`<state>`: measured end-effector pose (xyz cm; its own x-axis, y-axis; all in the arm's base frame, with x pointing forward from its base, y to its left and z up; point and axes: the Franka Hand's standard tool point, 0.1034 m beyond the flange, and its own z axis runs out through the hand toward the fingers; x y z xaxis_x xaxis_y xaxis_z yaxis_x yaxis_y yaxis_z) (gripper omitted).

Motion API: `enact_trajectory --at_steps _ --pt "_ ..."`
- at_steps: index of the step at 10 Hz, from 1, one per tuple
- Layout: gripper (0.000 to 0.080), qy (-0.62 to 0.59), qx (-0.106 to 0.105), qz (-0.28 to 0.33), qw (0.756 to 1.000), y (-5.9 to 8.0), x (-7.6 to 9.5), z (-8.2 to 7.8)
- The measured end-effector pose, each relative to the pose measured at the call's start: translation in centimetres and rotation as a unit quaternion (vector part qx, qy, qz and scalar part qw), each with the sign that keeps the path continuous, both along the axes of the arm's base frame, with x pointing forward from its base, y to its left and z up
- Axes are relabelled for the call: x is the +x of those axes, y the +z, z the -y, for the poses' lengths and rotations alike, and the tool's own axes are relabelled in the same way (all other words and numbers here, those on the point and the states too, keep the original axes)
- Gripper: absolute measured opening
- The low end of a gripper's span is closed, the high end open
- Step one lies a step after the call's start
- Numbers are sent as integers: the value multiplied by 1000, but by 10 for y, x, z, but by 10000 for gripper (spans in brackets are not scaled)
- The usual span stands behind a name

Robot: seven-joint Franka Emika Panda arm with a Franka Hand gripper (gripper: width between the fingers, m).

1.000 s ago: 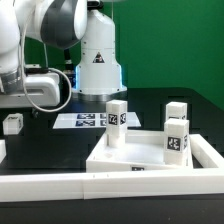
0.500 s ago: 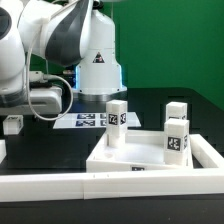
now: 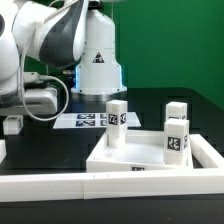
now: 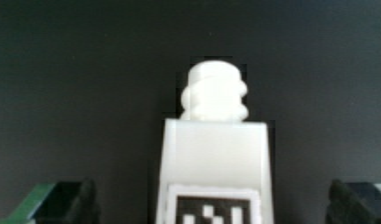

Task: Assemble square table

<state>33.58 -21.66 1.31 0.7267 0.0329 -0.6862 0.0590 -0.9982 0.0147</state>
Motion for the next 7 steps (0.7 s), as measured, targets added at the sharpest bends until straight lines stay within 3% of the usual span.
enact_trajectory --at_steps 4,6,7 --pt "637 1 -1 -1 1000 -2 1 -1" --pt "286 5 0 -1 1000 -2 3 -4" --pt "285 5 0 -1 1000 -2 3 -4"
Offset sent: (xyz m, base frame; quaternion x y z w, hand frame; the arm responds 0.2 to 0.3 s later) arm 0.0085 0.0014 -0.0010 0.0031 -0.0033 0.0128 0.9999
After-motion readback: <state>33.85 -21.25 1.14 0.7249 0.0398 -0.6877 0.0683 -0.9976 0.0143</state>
